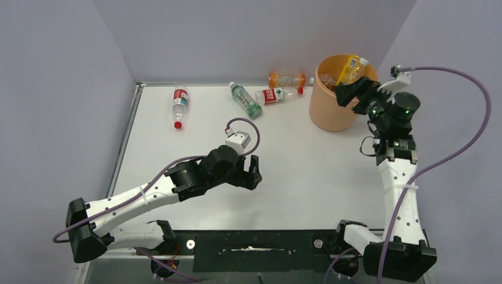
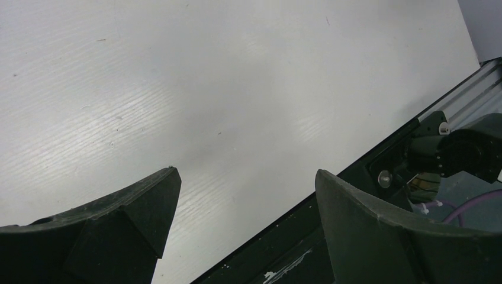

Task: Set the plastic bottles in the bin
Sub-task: Place the plastic bottle in the trash bin, then pick up the plastic bottle at the center of the board.

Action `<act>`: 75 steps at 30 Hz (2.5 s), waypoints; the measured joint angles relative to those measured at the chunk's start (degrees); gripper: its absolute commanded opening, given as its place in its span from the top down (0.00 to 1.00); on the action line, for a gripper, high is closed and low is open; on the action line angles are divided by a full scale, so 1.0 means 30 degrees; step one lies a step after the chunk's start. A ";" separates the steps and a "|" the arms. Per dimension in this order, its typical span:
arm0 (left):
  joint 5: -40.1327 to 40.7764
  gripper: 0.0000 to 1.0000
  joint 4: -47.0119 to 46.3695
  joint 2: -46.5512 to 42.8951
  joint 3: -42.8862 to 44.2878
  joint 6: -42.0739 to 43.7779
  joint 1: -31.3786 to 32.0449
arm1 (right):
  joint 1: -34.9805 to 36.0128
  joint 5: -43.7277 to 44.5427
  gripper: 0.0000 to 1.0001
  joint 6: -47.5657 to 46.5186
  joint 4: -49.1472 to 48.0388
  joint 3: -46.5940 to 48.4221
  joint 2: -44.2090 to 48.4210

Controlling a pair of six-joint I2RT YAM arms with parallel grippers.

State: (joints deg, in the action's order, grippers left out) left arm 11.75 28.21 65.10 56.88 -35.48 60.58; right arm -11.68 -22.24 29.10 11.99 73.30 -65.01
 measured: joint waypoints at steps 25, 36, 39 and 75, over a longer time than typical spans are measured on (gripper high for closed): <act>-0.0342 0.15 -0.0197 0.2382 0.0801 0.0466 -0.1537 | 1.2575 0.0678 0.02 0.3344 -0.4240 -1.4542 0.2470; -0.0889 0.15 -0.0182 0.2382 0.0809 0.0634 -0.2521 | 1.3049 0.0787 0.02 0.3548 -0.4707 -1.5263 0.2375; -0.0940 0.15 -0.0182 0.2382 0.0809 0.0736 -0.2637 | 1.3056 0.0787 0.02 0.3548 -0.4707 -1.5278 0.2237; 0.0539 0.15 -0.1843 1.4404 1.0550 0.6929 -1.8294 | 1.3551 0.1086 0.02 0.3701 -0.2441 -1.6058 0.6630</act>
State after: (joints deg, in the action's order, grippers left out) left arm 13.37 22.68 108.31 88.53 -14.70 5.69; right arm 28.97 -18.98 40.21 4.67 25.12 -45.12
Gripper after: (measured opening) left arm 0.857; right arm 0.979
